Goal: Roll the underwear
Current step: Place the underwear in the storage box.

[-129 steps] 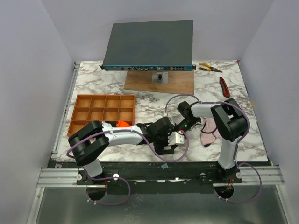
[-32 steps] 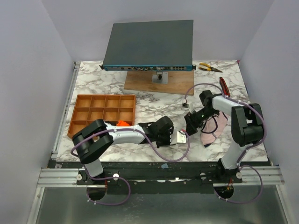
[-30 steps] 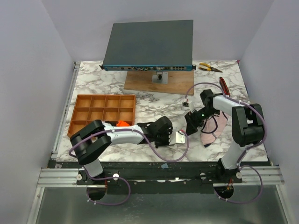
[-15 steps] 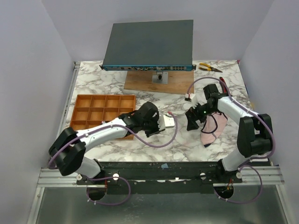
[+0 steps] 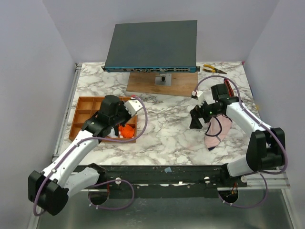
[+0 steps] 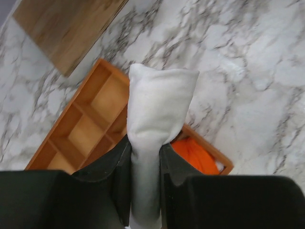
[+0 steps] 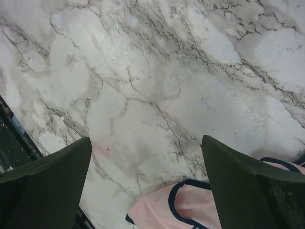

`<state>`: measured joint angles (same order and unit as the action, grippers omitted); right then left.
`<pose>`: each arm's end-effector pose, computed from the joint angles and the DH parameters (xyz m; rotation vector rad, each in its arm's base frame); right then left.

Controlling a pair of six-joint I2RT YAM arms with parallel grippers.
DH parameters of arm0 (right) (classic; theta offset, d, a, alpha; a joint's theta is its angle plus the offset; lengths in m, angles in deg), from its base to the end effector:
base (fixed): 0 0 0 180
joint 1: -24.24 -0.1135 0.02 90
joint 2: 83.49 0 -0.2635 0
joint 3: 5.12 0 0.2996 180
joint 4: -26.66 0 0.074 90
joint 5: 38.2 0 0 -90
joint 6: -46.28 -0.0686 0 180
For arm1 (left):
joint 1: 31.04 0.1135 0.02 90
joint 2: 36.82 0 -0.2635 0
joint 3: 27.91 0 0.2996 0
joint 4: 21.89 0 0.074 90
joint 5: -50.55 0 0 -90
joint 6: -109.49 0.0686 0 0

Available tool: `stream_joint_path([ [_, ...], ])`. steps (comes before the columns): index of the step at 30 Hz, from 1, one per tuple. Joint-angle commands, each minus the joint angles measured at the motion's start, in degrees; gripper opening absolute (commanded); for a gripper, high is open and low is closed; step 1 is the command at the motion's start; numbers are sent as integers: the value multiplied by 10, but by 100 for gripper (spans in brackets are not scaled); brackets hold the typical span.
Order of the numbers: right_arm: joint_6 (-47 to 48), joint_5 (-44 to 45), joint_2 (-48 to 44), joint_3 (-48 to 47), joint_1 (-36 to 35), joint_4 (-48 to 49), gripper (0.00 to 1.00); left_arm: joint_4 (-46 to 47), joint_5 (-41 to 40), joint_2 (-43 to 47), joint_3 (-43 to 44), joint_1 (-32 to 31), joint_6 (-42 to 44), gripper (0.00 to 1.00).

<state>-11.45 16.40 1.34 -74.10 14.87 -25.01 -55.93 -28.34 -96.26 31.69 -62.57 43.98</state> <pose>0.3232 0.0936 0.1741 -1.0599 2.3312 0.6986 0.2513 -0.1697 0.2625 1.1132 1.8544 -0.2804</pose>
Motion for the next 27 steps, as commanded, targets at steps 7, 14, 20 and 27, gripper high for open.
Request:
stream_joint_path([
  [7, -54, -29, -52, 28, -13, 58, 100, -45, 8, 104, -89, 219, 110, 0],
  [14, -51, -37, -62, 32, -13, 55, 100, -72, 76, 126, -132, 375, 248, 0],
  [20, -47, -39, -66, 35, -13, 52, 100, -121, 139, 125, -127, 483, 341, 0],
  [27, -39, -42, -61, 33, -13, 46, 100, -106, 135, 105, -147, 506, 353, 0],
])
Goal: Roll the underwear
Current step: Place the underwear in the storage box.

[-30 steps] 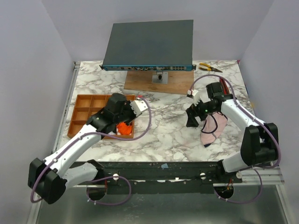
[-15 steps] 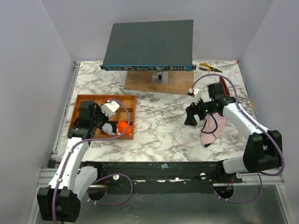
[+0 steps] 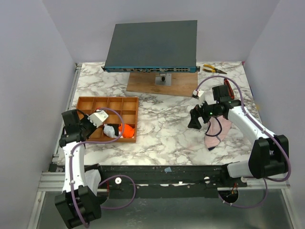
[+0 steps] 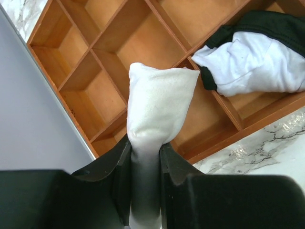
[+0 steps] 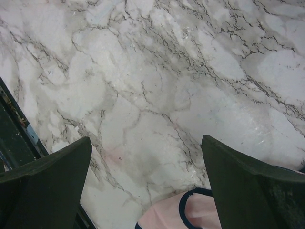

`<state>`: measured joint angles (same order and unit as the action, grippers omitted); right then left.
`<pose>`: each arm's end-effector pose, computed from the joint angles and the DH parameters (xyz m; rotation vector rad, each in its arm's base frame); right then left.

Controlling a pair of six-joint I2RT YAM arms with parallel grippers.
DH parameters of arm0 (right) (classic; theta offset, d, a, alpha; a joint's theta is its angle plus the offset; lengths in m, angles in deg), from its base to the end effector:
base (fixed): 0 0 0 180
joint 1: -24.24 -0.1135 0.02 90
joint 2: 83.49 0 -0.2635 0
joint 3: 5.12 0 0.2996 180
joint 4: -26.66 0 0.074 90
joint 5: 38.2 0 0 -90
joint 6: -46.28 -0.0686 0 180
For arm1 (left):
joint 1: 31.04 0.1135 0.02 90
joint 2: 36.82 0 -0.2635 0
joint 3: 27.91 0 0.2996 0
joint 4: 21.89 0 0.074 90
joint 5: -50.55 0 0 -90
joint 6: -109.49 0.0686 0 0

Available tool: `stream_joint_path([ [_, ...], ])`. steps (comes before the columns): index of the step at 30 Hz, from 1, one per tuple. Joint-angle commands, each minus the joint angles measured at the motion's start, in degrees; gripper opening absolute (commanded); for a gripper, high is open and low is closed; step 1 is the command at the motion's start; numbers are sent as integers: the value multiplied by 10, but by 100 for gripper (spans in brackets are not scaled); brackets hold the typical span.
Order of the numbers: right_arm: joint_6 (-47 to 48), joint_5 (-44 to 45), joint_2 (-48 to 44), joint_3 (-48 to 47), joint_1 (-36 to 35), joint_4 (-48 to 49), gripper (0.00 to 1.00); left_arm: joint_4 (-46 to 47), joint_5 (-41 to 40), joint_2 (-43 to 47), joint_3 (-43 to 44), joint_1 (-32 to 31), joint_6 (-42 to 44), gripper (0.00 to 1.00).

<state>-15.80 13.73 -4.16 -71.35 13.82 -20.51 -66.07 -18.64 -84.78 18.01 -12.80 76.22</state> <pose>0.3135 0.1007 0.1934 -1.0124 2.2317 0.7336 0.2342 0.0515 0.1988 0.9248 2.1306 0.2289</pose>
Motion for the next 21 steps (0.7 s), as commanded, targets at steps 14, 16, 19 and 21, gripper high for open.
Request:
stream_joint_path([
  [14, 12, -23, -12, 7, -2, -10, 100, 33, -14, -111, -2, -16, -46, 0],
  [16, 14, -21, -13, 8, -2, -10, 100, 34, -19, -113, -2, -25, -57, 0],
  [19, 15, -20, -13, 8, -2, -9, 100, 46, -40, -117, -14, -47, -62, 0],
  [21, 16, -22, -13, 8, -2, -10, 100, 51, -47, -128, -15, -51, -68, 0],
])
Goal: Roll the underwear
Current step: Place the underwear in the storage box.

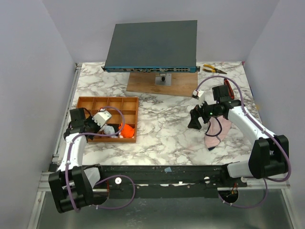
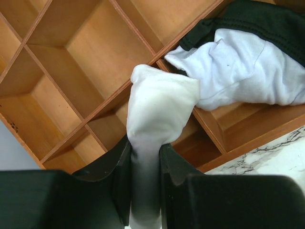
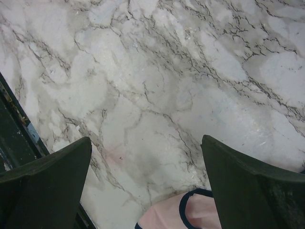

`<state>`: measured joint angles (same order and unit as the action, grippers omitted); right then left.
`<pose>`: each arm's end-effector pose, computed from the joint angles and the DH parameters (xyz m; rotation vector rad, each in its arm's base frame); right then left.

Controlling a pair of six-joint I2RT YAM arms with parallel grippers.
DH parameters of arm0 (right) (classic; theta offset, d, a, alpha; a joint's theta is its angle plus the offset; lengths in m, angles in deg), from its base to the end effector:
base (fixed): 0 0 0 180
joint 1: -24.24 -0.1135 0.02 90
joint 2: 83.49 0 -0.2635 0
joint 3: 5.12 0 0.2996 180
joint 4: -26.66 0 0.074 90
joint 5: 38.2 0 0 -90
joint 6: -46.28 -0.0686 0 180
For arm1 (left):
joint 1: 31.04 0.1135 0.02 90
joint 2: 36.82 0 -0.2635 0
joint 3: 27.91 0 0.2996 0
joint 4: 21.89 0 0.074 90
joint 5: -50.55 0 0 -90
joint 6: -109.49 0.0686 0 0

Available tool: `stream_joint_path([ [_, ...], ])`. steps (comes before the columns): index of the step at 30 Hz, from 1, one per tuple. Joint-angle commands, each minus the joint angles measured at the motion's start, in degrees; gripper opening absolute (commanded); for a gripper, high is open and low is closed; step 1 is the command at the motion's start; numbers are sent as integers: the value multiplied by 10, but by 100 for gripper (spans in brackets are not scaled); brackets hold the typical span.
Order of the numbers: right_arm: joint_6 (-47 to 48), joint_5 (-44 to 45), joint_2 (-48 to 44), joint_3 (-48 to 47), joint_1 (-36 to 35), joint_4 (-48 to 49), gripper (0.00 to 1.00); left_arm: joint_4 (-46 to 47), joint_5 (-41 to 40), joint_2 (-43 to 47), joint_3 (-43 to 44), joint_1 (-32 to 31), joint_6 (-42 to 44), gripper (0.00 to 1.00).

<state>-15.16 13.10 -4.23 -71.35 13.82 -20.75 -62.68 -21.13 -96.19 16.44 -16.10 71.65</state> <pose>0.3126 0.1011 0.1939 -1.0255 2.2211 0.7435 0.2503 0.0445 0.1475 0.9054 2.3045 0.0880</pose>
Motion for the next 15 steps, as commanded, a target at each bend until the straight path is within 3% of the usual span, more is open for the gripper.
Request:
stream_joint_path([
  [1, 10, -16, -13, 8, -2, -8, 100, 23, -22, -17, 1, -18, -24, 0],
  [15, 16, -7, -12, 12, -2, -11, 100, -31, -12, 4, 35, 12, -35, 0],
])
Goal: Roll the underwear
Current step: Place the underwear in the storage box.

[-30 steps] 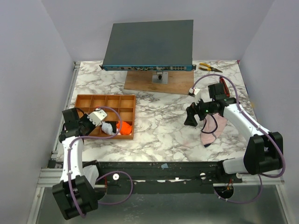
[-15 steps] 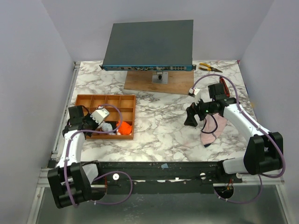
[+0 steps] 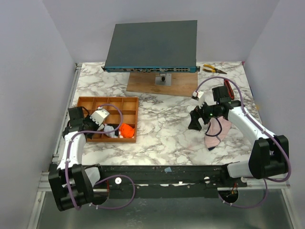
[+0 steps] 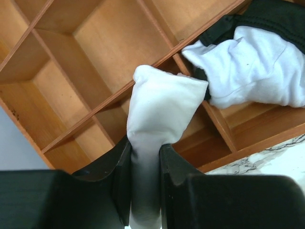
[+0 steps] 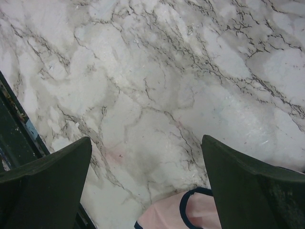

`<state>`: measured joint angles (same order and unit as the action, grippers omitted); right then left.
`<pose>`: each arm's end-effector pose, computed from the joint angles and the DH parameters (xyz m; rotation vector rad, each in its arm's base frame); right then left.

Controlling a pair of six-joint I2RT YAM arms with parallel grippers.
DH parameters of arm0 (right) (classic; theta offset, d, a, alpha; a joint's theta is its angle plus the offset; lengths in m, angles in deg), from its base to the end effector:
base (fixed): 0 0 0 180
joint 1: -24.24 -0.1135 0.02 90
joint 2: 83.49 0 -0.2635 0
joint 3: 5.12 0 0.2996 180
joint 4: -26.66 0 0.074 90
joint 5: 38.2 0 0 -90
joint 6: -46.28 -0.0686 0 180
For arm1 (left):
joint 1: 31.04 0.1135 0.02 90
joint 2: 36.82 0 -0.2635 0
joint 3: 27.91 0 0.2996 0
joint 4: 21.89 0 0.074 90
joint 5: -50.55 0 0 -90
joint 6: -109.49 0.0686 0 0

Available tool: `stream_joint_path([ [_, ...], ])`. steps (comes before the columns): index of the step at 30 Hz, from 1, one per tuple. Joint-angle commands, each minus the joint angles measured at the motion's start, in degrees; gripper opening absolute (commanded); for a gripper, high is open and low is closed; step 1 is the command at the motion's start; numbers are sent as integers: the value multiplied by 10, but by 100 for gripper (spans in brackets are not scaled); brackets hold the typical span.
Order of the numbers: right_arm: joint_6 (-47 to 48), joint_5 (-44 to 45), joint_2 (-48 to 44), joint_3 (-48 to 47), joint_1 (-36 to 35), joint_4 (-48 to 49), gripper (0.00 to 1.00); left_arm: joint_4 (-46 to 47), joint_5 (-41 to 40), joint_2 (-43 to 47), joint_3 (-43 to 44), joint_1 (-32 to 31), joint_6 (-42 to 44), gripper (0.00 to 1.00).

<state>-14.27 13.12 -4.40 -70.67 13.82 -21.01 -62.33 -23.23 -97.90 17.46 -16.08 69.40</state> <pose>0.3098 0.1006 0.1903 -1.0407 2.2235 0.7426 0.2551 0.0483 0.1469 0.8523 2.3471 0.1071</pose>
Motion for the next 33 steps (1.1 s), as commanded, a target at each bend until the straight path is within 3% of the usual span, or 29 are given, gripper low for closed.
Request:
stream_joint_path([
  [1, 7, -7, -9, 5, -2, -9, 100, -36, 11, 28, 21, 12, -4, 0],
  [8, 9, -6, -5, 5, -2, -11, 100, -54, 21, 13, 39, 12, 9, 0],
  [19, 8, -2, 0, 6, -2, -9, 100, 18, -10, -36, -1, 11, -17, 0],
  [33, 8, 5, 4, 8, -2, -9, 100, 36, -14, -65, -14, -20, -54, 0],
])
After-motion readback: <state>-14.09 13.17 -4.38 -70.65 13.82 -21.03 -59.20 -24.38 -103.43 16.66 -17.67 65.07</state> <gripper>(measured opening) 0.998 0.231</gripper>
